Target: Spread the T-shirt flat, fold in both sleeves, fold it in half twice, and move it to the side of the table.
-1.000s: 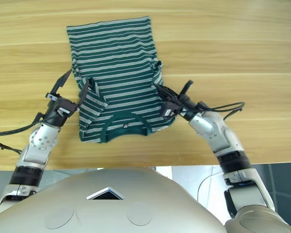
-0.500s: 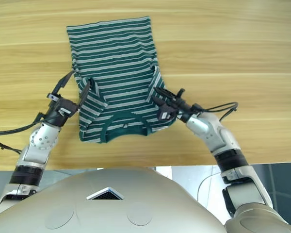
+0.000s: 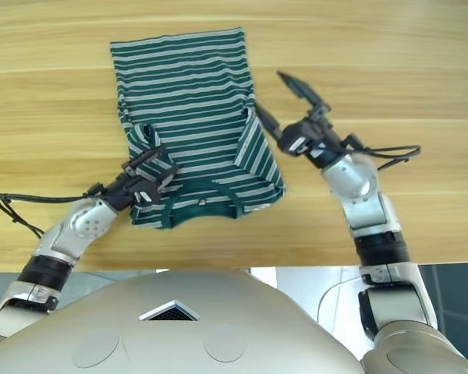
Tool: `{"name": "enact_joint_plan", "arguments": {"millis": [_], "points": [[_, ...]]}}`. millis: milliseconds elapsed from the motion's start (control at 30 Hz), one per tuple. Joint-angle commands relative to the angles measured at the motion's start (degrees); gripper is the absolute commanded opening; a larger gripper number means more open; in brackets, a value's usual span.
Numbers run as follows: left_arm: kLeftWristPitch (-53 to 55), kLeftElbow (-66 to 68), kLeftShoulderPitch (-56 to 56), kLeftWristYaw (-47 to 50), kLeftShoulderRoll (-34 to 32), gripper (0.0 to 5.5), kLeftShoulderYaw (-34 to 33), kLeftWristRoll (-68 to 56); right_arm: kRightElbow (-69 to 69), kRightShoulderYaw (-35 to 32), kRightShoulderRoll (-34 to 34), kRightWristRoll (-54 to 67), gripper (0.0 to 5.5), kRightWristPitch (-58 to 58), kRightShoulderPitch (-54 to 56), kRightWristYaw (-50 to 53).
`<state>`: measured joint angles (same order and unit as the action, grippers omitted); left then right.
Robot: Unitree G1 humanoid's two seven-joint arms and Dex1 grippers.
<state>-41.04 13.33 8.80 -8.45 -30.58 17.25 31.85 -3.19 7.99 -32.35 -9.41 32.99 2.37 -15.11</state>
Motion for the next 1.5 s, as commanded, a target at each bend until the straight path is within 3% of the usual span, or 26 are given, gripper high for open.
{"name": "enact_joint_plan", "arguments": {"millis": [33,200,500,700,1333,1500], "points": [[2.5,3.0,1.5,-1.5,-1.5,2.62,2.1,2.8,-6.7,1.0,2.5,-6.2,3.00,-2.4,5.1,2.5],[2.7,3.0,2.1,-1.6,-1.7,2.62,3.2,2.7,-18.6,6.1,5.6,-16.8,3.00,-0.9,10.9,8.0],[2.7,1.9,3.2,-1.3,-2.1,2.62,3.8,1.8,-38.5,11.6,9.8,-24.4,3.00,1.7,21.0,16.5],[2.9,1.4,3.8,-0.6,-2.2,2.62,3.5,1.5,-41.6,11.3,8.8,-24.0,3.00,2.6,22.9,19.1],[2.3,-6.0,5.0,0.1,-4.5,2.62,-0.4,-1.2,-50.8,19.5,11.3,-31.4,3.00,0.9,25.1,27.2],[2.6,-5.2,6.3,-1.9,-7.7,2.62,-1.9,-2.0,-38.5,14.5,5.5,-22.2,3.00,8.8,18.5,22.9]]}}
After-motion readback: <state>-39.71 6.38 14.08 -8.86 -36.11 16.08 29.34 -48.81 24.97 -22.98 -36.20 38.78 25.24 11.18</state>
